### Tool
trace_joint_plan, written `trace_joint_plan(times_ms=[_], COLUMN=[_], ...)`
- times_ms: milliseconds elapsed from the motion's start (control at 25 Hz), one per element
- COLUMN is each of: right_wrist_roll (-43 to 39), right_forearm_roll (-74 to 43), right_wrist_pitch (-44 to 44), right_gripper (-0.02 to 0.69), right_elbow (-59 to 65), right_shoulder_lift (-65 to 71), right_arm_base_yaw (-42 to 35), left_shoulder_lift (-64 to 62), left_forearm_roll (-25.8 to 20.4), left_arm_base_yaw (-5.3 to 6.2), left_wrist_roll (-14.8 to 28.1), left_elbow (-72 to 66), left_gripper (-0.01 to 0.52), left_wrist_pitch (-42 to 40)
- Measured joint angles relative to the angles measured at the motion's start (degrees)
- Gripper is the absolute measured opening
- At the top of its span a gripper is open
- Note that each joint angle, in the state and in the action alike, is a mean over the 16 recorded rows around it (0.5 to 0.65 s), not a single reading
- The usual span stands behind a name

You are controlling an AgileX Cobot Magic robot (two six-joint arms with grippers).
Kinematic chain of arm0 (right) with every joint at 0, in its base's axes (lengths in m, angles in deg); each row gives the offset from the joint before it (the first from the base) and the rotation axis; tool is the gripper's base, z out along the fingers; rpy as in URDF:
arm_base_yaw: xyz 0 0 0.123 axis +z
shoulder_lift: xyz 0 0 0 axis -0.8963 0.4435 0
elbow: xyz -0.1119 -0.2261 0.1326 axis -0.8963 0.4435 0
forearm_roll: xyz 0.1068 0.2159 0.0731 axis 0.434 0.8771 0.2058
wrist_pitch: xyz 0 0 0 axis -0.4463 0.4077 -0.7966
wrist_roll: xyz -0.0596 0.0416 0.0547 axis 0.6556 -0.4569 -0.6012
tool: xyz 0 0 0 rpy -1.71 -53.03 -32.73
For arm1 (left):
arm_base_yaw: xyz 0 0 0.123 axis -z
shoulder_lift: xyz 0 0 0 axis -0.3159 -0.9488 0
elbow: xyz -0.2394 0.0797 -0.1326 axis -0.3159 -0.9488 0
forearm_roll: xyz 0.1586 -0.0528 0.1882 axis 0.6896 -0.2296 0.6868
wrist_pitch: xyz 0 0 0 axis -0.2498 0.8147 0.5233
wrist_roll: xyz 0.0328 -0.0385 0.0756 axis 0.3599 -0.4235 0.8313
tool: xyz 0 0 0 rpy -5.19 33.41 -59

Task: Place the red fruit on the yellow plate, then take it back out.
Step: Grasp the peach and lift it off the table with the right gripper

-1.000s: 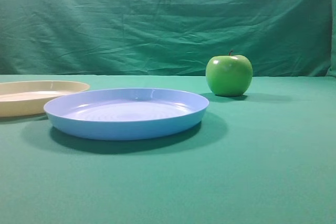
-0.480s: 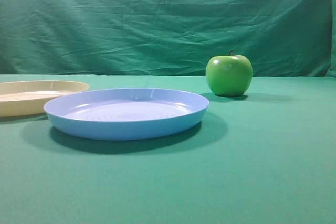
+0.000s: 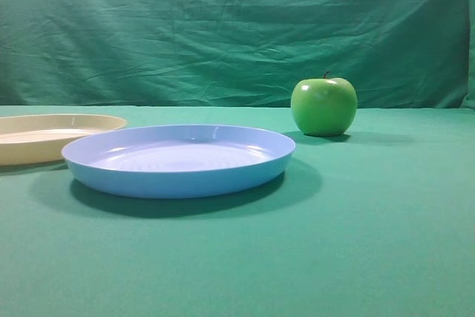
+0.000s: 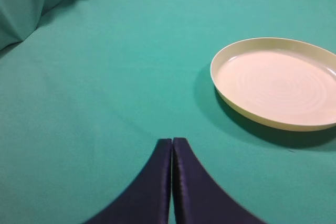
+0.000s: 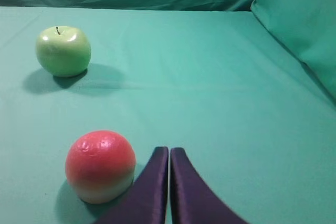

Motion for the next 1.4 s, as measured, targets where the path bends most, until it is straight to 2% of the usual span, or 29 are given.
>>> trace_joint_plan(times_ms=[240,400,600,920,1160,1280,1400], right_wrist_roll=[-0.1,1.33,3.98,7.95,9.59,11.02,12.77], right_forearm_roll=[10.12,15.86,18.11,14.72,12.87,12.63,12.39], right_wrist_pitch=[-2.9,-0.87,7.72,23.5,31.09,32.98,34.1], right_gripper=[0.0,0.0,0.0,0.0,0.006,0.039,0.11], right_elbow=[-1.55,-5.18,-12.84,-26.01,-30.84,-32.21,-33.78], right_shoulder_lift=[0.23,2.52,9.73,28.88,42.62,48.43,53.81], right_arm_base_yaw=[0.0,0.0,0.0,0.0,0.02,0.3,0.98], left_shoulder_lift=[0.0,0.0,0.0,0.0,0.0,0.0,0.0], left_forearm_roll=[0.0,0.0,0.0,0.0,0.0,0.0,0.0], left_arm_base_yaw=[0.0,0.0,0.0,0.0,0.0,0.0,0.0], left_wrist_roll=[0.0,0.0,0.0,0.0,0.0,0.0,0.0], left_elbow=[0.0,0.0,0.0,0.0,0.0,0.0,0.0], left_gripper=[0.0,0.0,0.0,0.0,0.0,0.0,0.0], left_wrist_pitch=[0.0,0.0,0.0,0.0,0.0,0.0,0.0])
